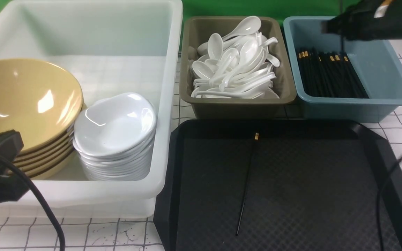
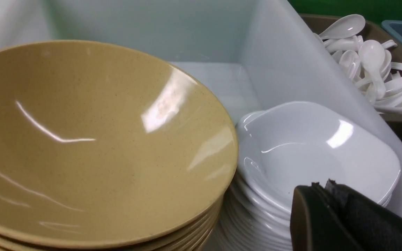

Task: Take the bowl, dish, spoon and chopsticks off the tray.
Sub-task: Use the right arm to put a chopstick into the small storage box on the right, then use the right arm to grab a chopstick

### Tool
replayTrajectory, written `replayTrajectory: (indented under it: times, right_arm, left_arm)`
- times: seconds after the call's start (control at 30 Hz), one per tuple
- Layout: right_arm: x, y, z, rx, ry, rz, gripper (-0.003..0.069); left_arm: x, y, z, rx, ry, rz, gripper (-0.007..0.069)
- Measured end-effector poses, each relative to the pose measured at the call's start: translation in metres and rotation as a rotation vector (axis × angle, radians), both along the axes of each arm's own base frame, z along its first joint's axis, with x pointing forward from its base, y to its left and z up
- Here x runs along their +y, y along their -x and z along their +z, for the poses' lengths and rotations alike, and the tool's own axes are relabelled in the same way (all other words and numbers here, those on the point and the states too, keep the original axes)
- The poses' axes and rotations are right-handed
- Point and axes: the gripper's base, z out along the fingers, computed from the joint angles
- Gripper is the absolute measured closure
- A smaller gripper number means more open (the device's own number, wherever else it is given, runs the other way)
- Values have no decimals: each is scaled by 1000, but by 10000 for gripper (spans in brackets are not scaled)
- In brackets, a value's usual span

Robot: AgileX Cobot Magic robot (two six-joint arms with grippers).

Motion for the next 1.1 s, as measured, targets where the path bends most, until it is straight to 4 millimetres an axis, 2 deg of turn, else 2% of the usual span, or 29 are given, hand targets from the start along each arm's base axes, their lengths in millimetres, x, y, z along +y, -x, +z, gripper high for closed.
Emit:
replayTrajectory:
  times: [0.07, 0.13, 0.2, 0.27, 0.37, 0.4, 0.43, 0.47, 0.5, 0.6, 0.67, 0.7, 0.77, 0.87, 1.0, 1.1]
  right_arm:
    - [-1, -12, -12, 82, 9, -20, 573]
    - [-5, -28, -30, 284, 35, -69, 477]
    - [-6, -32, -28, 348, 42, -87, 423]
    - [-3, -28, -19, 433, 46, -85, 330]
    - [13, -11, 11, 437, -1, -23, 246]
    - [26, 1, 24, 435, -24, 25, 227]
    - [40, 13, 28, 453, -47, 69, 219]
    - [40, 15, 32, 446, -46, 72, 217]
    - [64, 39, 34, 489, -65, 155, 209]
    - [109, 85, 2, 610, -44, 288, 206]
    - [136, 114, -43, 692, -15, 347, 204]
    - [140, 118, -48, 698, -9, 357, 204]
    - [158, 134, -85, 702, -19, 338, 205]
    - [167, 133, -102, 678, -42, 278, 207]
    - [171, 127, -105, 667, -24, 268, 226]
    - [174, 126, -106, 668, 24, 287, 285]
  left_arm:
    - [0, 0, 0, -3, 7, 4, 631]
    - [0, -1, 1, -14, 20, 11, 631]
    - [0, -1, 1, -16, 22, 13, 631]
    - [0, -1, 1, -17, 24, 13, 631]
    - [1, -1, 1, -20, 20, 13, 631]
    - [1, -1, 1, -21, 17, 12, 631]
    - [1, -1, 1, -21, 14, 11, 631]
    - [1, -1, 1, -22, 12, 11, 631]
    - [1, -1, 1, -22, 8, 9, 631]
    - [1, -1, 1, -23, -1, 6, 631]
    - [1, -1, 1, -24, -19, 0, 631]
    - [0, -1, 1, -24, -20, -1, 631]
    - [1, -1, 1, -25, -31, -4, 631]
    - [0, -1, 1, -25, -42, -9, 631]
    - [0, -1, 1, -26, -41, -9, 631]
    - [0, -1, 1, -26, -42, -9, 631]
